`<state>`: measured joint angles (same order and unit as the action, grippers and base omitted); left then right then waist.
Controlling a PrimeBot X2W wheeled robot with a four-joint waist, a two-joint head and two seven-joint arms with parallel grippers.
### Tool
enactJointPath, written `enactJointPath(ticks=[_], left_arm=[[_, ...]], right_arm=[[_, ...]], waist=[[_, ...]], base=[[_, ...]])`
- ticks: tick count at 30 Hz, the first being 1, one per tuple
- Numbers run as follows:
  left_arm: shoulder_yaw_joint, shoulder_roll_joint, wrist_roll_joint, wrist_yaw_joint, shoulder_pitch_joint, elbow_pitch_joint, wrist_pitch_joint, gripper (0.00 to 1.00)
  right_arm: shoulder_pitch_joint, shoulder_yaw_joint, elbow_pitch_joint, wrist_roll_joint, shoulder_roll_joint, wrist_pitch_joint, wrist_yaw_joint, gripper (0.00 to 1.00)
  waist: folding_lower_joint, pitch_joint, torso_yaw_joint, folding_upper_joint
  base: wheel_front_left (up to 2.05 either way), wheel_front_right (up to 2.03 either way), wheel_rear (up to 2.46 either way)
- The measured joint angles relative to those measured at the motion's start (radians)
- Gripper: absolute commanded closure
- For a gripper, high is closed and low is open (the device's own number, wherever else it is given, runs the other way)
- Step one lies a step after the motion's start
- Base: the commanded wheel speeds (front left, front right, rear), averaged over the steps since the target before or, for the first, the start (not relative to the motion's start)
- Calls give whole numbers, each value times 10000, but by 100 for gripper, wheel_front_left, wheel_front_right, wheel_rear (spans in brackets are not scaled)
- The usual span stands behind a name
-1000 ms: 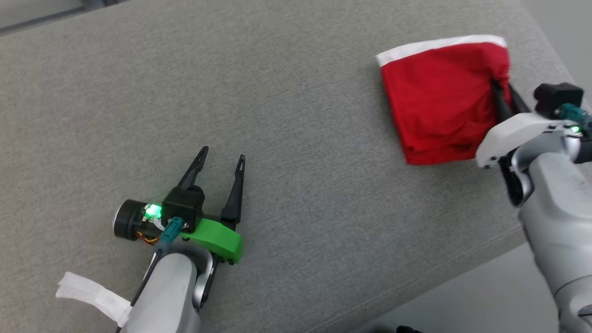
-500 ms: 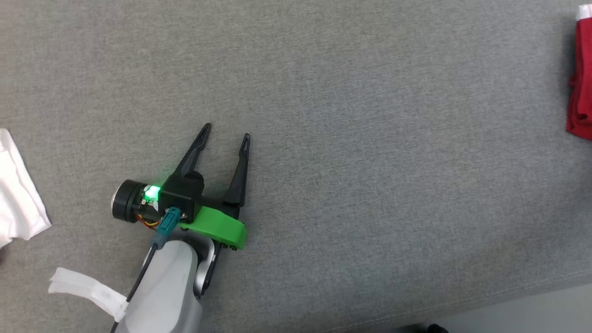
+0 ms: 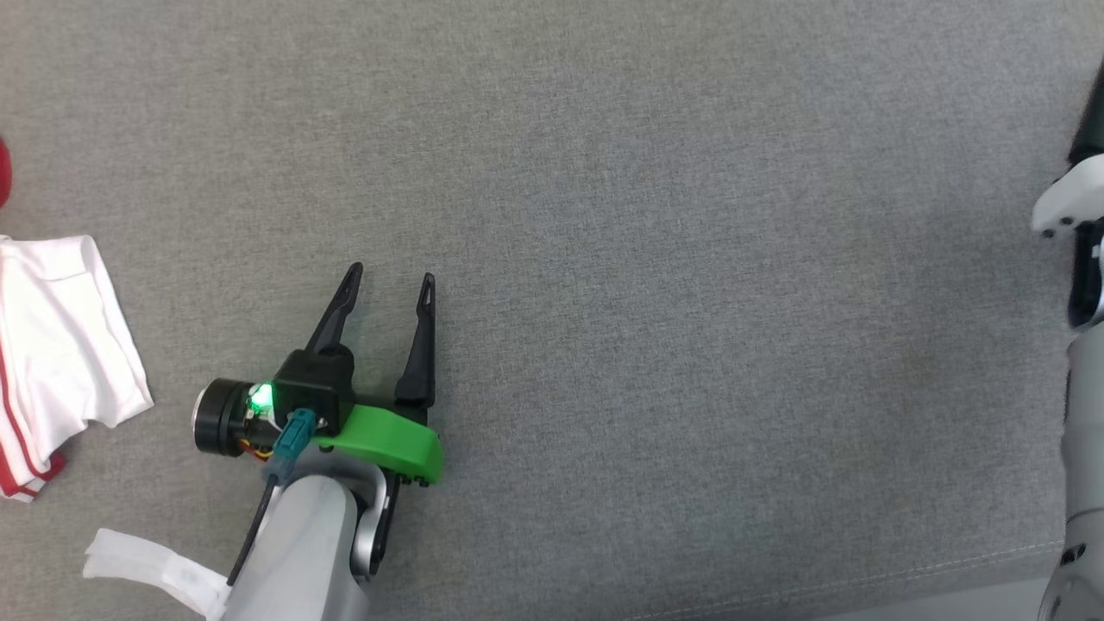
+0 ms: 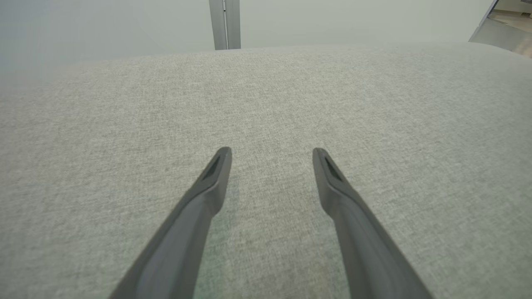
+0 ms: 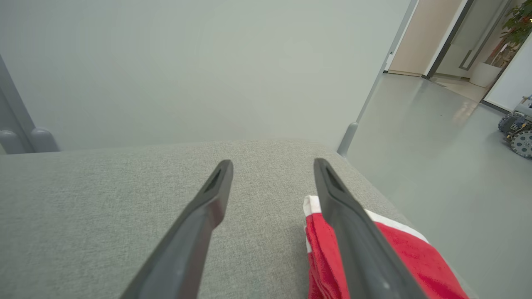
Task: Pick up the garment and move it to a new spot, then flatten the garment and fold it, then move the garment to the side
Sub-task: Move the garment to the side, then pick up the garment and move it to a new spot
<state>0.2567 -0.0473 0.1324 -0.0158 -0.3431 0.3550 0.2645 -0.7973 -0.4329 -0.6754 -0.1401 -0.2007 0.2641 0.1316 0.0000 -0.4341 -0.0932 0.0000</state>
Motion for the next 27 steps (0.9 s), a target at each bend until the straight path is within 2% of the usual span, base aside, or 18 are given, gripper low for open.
enactJointPath(ticks=[4,8,17,27], left_arm=[[-38,-2,194,219,221,13,-2,0],[-157,-6,422,372,487,73,-2,0],[-667,-10,619,616,1257,232,-2,0],[-1323,-6,715,777,2116,288,-2,0]], right_arm=[[1179,1206,911,940,309,0,0,0],[2306,1985,1409,1576,660,0,0,0],[4127,3053,1758,2215,1266,0,-2,0],[5136,3787,1983,2562,1490,0,-2,0]], waist=[[0,438,172,0],[0,888,391,0],[0,2029,872,0],[0,3264,1167,0]], base=[[0,0,0],[0,0,0],[0,0,0],[0,0,0]])
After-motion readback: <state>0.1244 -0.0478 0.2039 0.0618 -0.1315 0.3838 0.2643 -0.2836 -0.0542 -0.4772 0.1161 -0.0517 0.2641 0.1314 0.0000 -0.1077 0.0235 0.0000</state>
